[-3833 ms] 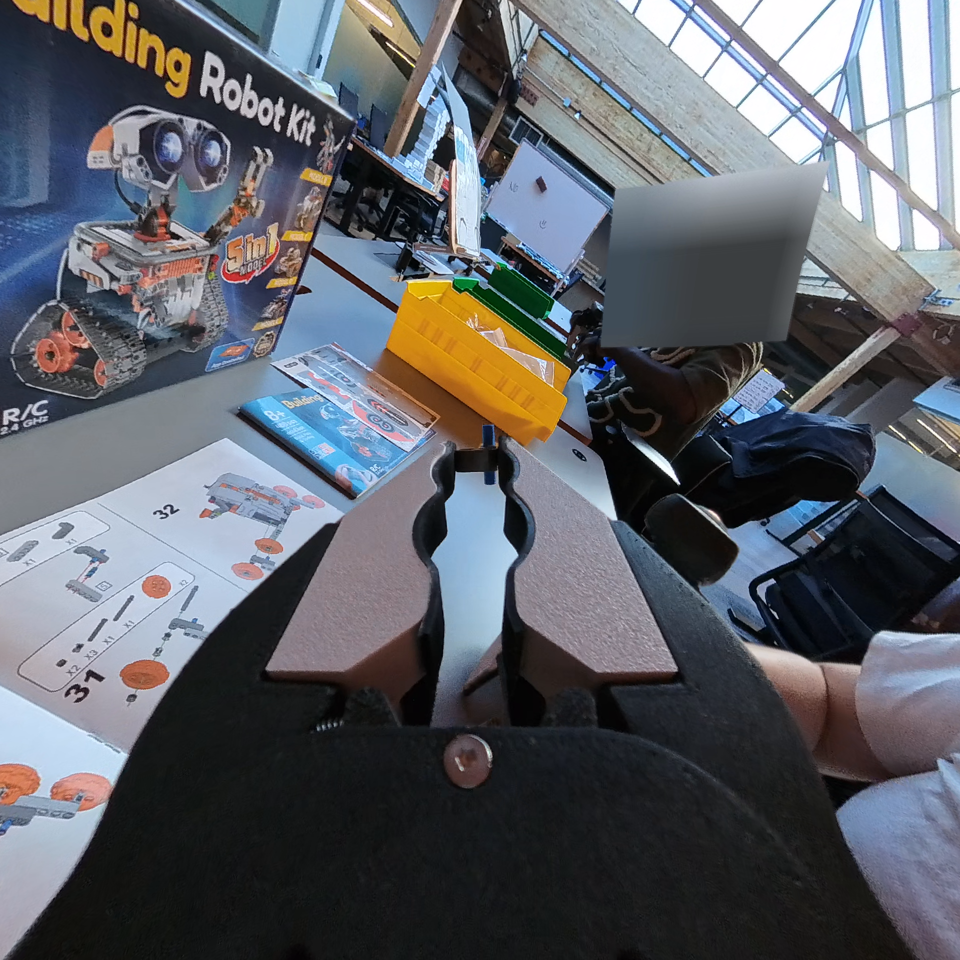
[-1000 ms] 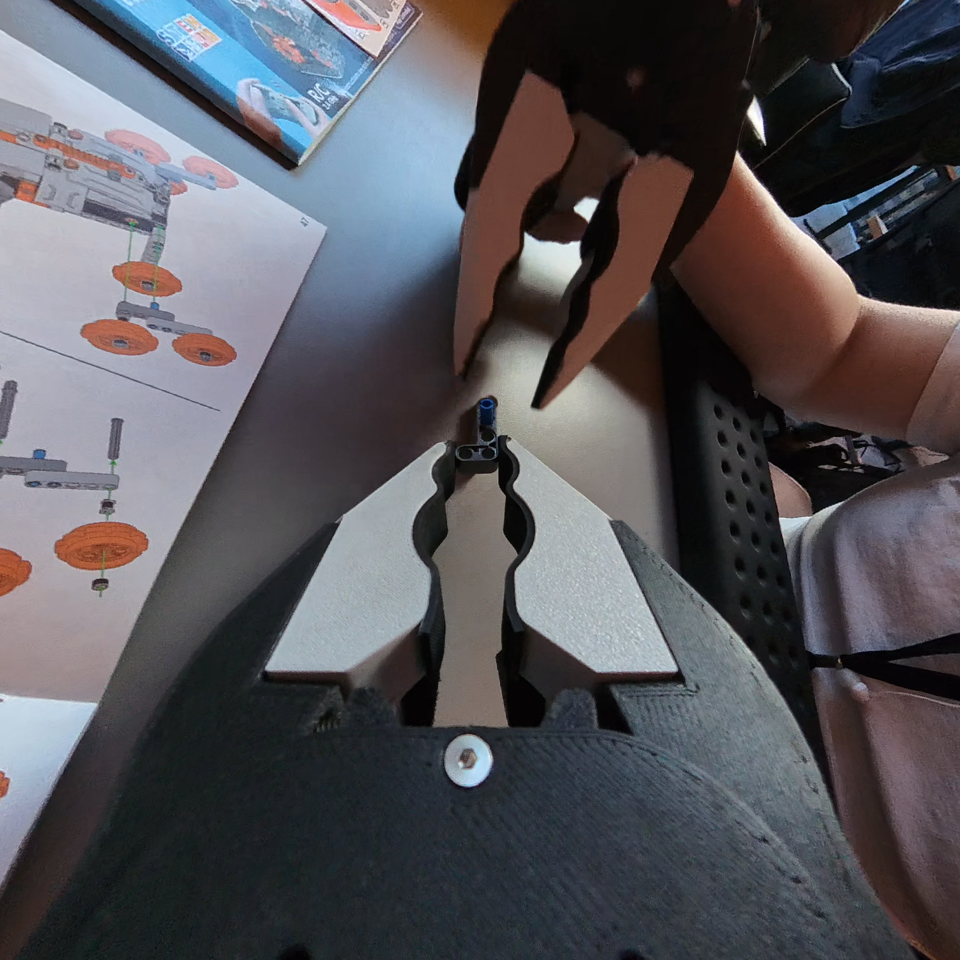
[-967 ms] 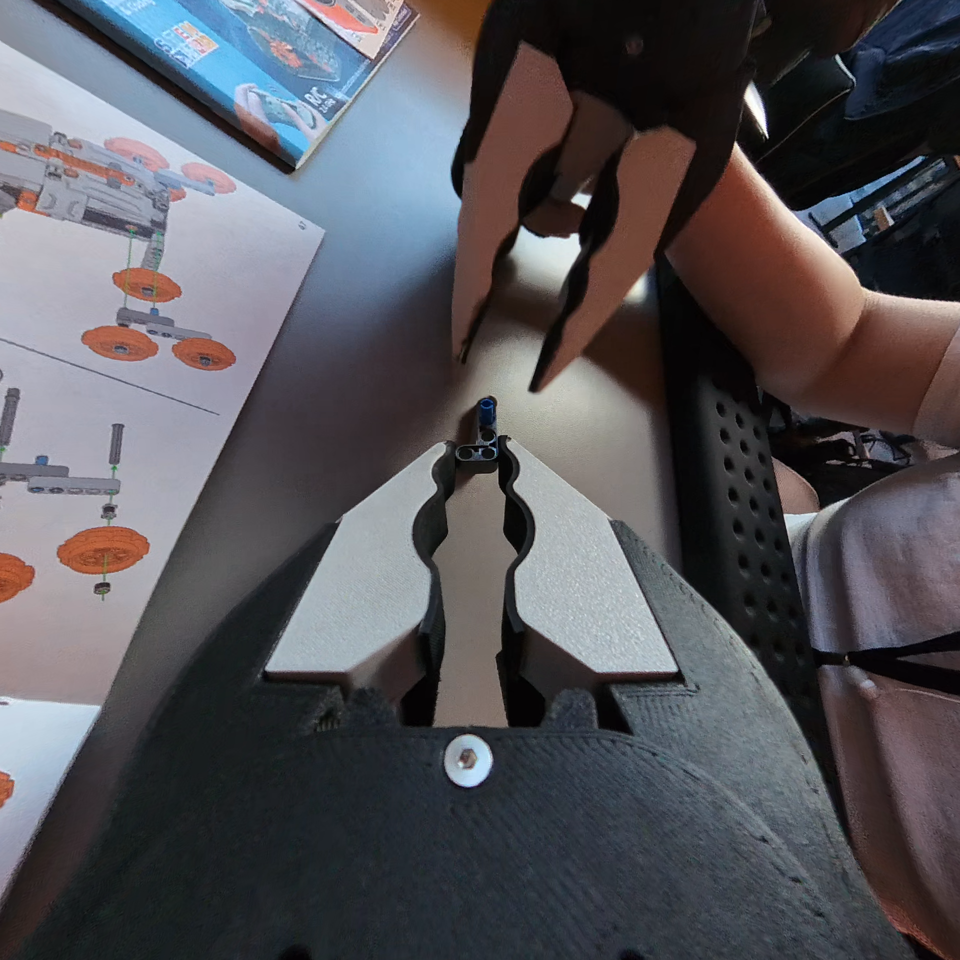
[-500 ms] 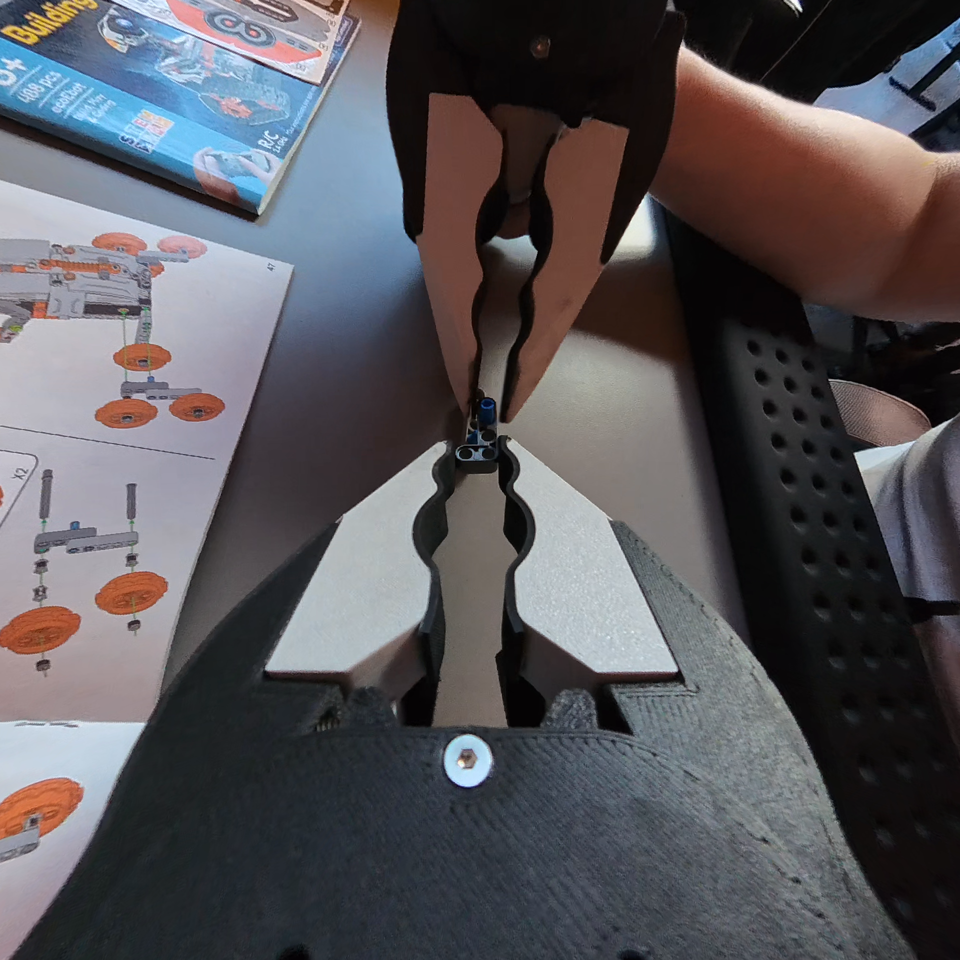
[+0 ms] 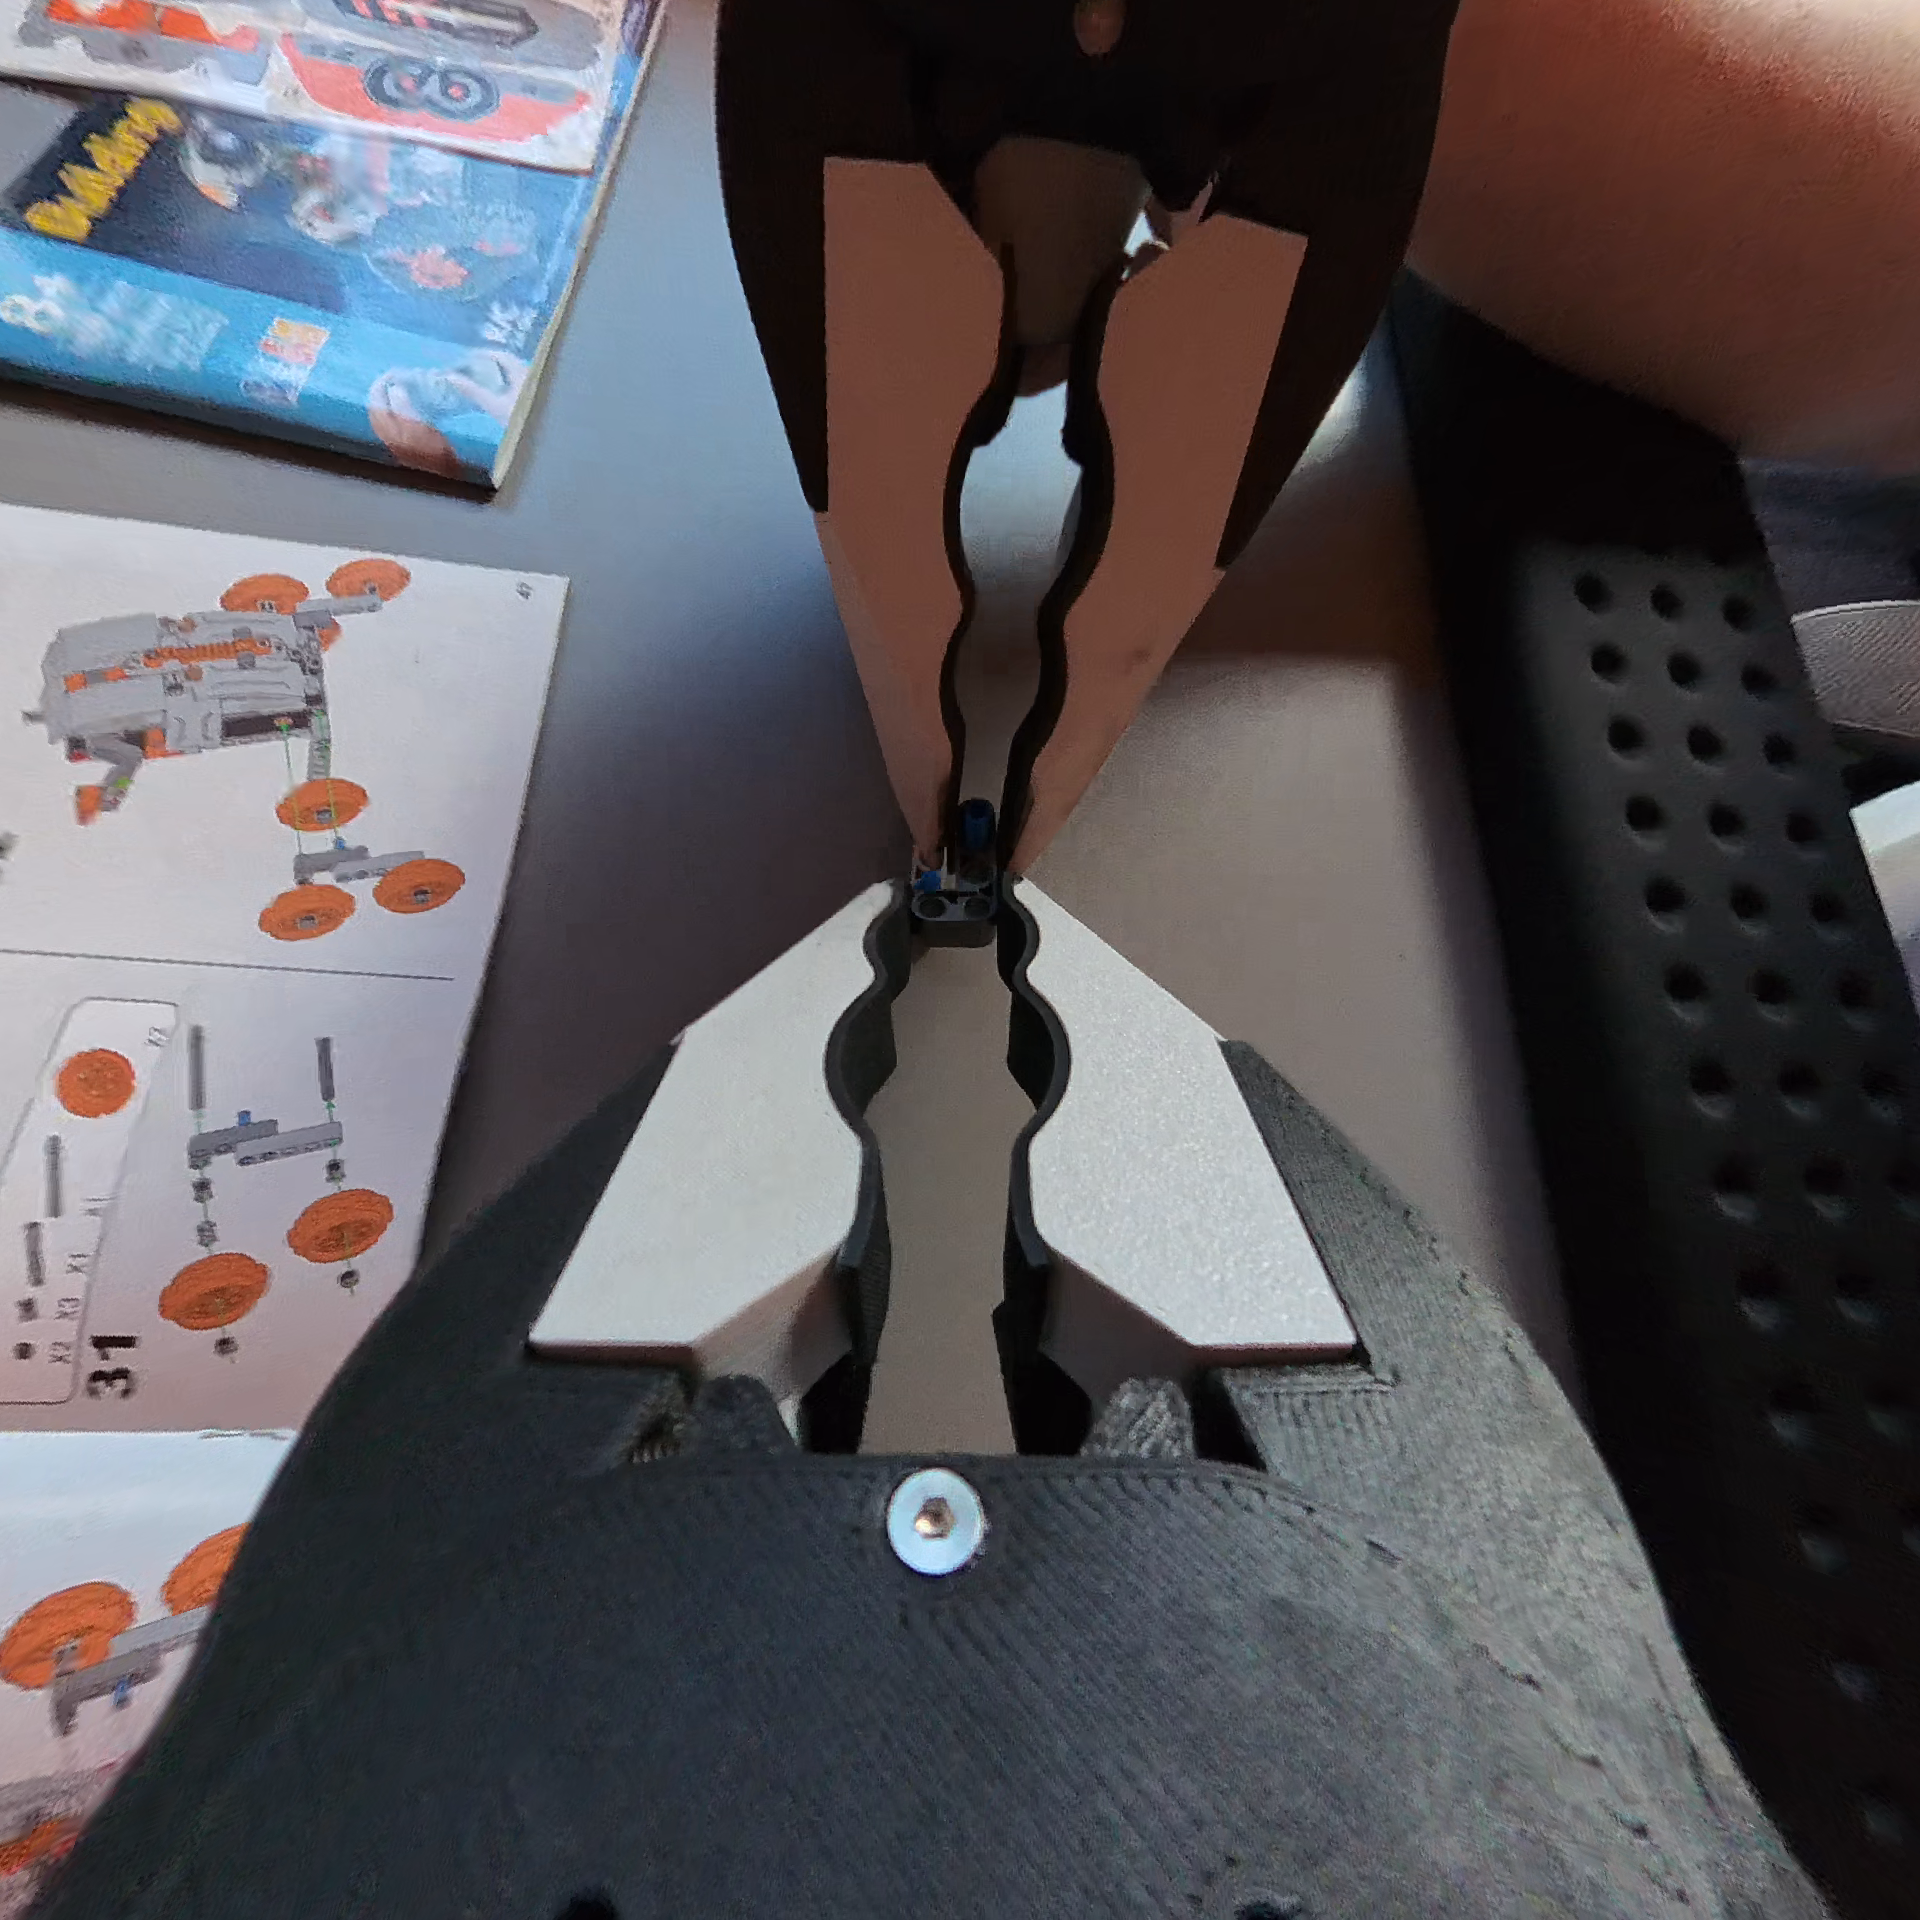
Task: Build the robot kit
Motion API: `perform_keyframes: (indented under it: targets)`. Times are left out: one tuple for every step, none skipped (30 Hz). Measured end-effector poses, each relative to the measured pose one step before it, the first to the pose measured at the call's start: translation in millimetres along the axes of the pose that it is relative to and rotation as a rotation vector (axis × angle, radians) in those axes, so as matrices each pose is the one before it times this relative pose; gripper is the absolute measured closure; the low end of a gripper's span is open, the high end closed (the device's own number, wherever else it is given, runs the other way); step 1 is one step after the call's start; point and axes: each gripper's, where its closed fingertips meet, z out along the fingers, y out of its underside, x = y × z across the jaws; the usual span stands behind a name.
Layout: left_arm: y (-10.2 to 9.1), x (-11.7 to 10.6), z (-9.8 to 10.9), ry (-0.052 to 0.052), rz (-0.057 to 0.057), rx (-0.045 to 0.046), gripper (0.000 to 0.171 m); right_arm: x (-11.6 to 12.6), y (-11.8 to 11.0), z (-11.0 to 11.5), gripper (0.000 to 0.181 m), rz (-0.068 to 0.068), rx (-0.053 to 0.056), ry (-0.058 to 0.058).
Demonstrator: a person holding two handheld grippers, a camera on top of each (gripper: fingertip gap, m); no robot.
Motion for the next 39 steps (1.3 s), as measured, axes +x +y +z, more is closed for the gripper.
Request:
perform_keyframes:
  targets:
    - [-5.38, -1.27, -2.30, -0.0320, 0.0165, 0.02023, 0.157, 1.90, -2.69, -3.98, 0.174, -0.0002, 0.0080, 0.0204]
    - [-7.13, -1.80, -3.61, -0.0240, -0.0023, 0.03869, 0.154, 3.82, -4.99, -5.70, 0.174, 0.0290, 0.0435, 0.0161]
    - [-7.02, -2.22, -4.24, -0.0053, -0.0186, 0.04439, 0.142, 6.19, -8.30, -7.49, 0.175, 0.0582, 0.0804, 0.0130]
    - [-6.24, -3.79, -4.01, -0.0017, -0.0369, 0.04202, 0.136, 2.81, -12.01, -8.52, 0.175, 0.0729, 0.1034, -0.0224]
    - [-5.89, -2.36, -3.44, 0.0113, -0.0360, 0.04343, 0.137, 0.13, -13.60, -8.41, 0.175, 0.0695, 0.1027, -0.0393]
    - [-7.89, 0.61, -3.45, 0.0267, -0.0283, 0.05691, 0.143, -1.31, -13.43, -7.30, 0.175, 0.0452, 0.0934, -0.0373]
    - [-11.04, 3.30, -4.01, 0.0368, -0.0215, 0.07683, 0.150, -1.95, -11.28, -5.40, 0.175, 0.0255, 0.0740, -0.0299]
    - [-12.13, 2.19, -4.31, 0.0263, -0.0204, 0.08199, 0.156, -3.18, -7.87, -3.38, 0.175, 0.0163, 0.0474, -0.0293]
    - [-10.02, -0.03, -3.92, 0.0098, -0.0209, 0.06252, 0.156, -3.18, -5.80, -1.84, 0.175, 0.0075, 0.0339, -0.0218]
    - [-7.04, 0.46, -3.09, 0.0084, -0.0148, 0.03721, 0.156, -3.83, -3.82, -0.71, 0.175, 0.0037, 0.0232, -0.0226]
    - [-4.23, 1.83, -2.16, 0.0095, -0.0033, 0.02011, 0.157, -2.52, -2.99, 0.06, 0.175, 0.0049, 0.0199, -0.0130]
    - [-2.59, 2.45, -1.13, 0.0073, 0.0090, 0.00976, 0.159, -1.08, -1.22, 0.46, 0.175, 0.0036, 0.0112, -0.0058]
    - [-2.09, 1.80, -0.10, -0.0005, 0.0166, 0.00816, 0.159, -0.62, -0.10, 0.80, 0.175, 0.0044, 0.0047, -0.0054]
    - [-1.64, 1.95, 0.53, -0.0013, 0.0174, 0.00574, 0.160, -0.14, 0.48, 1.10, 0.175, 0.0058, 0.0007, -0.0045]
    - [-0.15, 2.39, 1.26, 0.0035, 0.0114, -0.00277, 0.159, 0.35, -0.29, 0.98, 0.175, 0.0029, 0.0053, -0.0012]
    - [1.28, 2.60, 1.83, 0.0083, 0.0046, -0.01031, 0.159, 0.49, -0.53, 0.90, 0.175, 0.0018, 0.0072, -0.0004]
    - [2.40, 0.97, 1.94, 0.0018, -0.0014, -0.01535, 0.159, -0.78, -0.82, 0.68, 0.175, 0.0053, 0.0082, -0.0085]
    - [2.31, 0.26, 1.78, 0.0008, -0.0025, -0.01194, 0.159, -0.88, -1.75, 0.50, 0.175, 0.0085, 0.0150, -0.0109]
    - [0.39, 1.11, 1.16, 0.0076, -0.0014, 0.00242, 0.159, 0.14, -0.65, 0.64, 0.175, 0.0076, 0.0085, -0.0045]
    - [-1.25, 1.20, 0.60, 0.0098, -0.0048, 0.01362, 0.162, 0.97, 1.28, 1.02, 0.175, -0.0008, -0.0032, 0.0017]
    - [-1.10, 0.86, -0.12, 0.0102, -0.0105, 0.01163, 0.164, 0.07, 0.75, 0.87, 0.175, -0.0031, -0.0018, -0.0021]
    - [0.06, -0.24, -0.13, 0.0066, -0.0110, 0.00179, 0.163, 0.54, -0.36, -0.11, 0.175, 0.0034, 0.0027, 0.0004]
    - [0.11, -1.44, -0.50, -0.0019, -0.0107, 0.00009, 0.164, 0.84, 0.24, -0.01, 0.175, 0.0011, 0.0007, 0.0031]
    - [-0.43, -1.86, -0.53, -0.0087, -0.0048, 0.00246, 0.164, 1.03, 0.47, -0.04, 0.175, 0.0021, -0.0002, 0.0031]
    - [-0.16, -1.07, -0.47, -0.0075, 0.0033, 0.00152, 0.164, 0.45, -0.37, 0.13, 0.175, 0.0042, 0.0047, -0.0006]
    - [-0.27, -1.30, -0.52, -0.0104, 0.0061, 0.00082, 0.165, -0.01, -0.17, 0.14, 0.175, 0.0040, 0.0024, -0.0025]
    - [-0.11, -1.24, -0.25, -0.0103, 0.0046, -0.00088, 0.167, 0.40, 0.01, 0.22, 0.175, 0.0016, 0.0011, 0.0009]
    - [-0.01, -0.42, -0.18, -0.0037, 0.0009, -0.00095, 0.168, 0.61, -0.04, 0.17, 0.175, -0.0030, 0.0013, 0.0034]
    - [0.05, 0.44, 0.13, 0.0033, -0.0033, 0.00051, 0.169, 0.21, 0.26, 0.00, 0.175, -0.0063, -0.0020, 0.0017]
    - [0.59, 0.24, 0.18, 0.0027, -0.0027, -0.00318, 0.170, -0.09, 0.53, -0.16, 0.175, -0.0014, -0.0034, -0.0006]
    - [1.28, 0.59, 0.28, 0.0029, 0.0025, -0.00958, 0.170, -0.50, 1.31, -0.03, 0.175, 0.0028, -0.0082, -0.0050]
    - [1.13, 0.15, 0.23, -0.0011, 0.0058, -0.00922, 0.170, -0.07, 1.23, -0.15, 0.175, 0.0037, -0.0072, -0.0021]
    - [0.80, 0.76, 0.22, 0.0013, 0.0054, -0.00693, 0.170, -0.43, 0.40, -0.14, 0.174, -0.0011, -0.0029, -0.0020]
    - [0.71, 1.19, 0.28, 0.0058, 0.0021, -0.00659, 0.170, -0.88, -0.31, -0.15, 0.171, -0.0024, -0.0013, -0.0029]
    - [0.97, 0.28, 0.34, -0.0002, 0.0007, -0.00748, 0.170, 0.39, -0.93, -0.66, 0.165, 0.0011, 0.0007, 0.0058]
    - [1.09, -0.82, 0.31, -0.0063, 0.0025, -0.00785, 0.170, 0.68, -1.39, -1.24, 0.161, -0.0010, 0.0042, 0.0073]
    - [0.76, -0.41, 0.25, -0.0040, 0.0034, -0.00485, 0.170, 1.17, -0.92, -1.70, 0.161, -0.0015, 0.0017, 0.0089]
    - [0.38, -0.37, 0.17, -0.0028, 0.0013, -0.00145, 0.170, 0.59, -0.72, -1.54, 0.161, -0.0024, 0.0015, 0.0055]
    - [-0.09, -0.41, 0.02, -0.0018, -0.0021, 0.00082, 0.170, -0.37, 0.56, -1.01, 0.161, -0.0043, -0.0074, -0.0001]
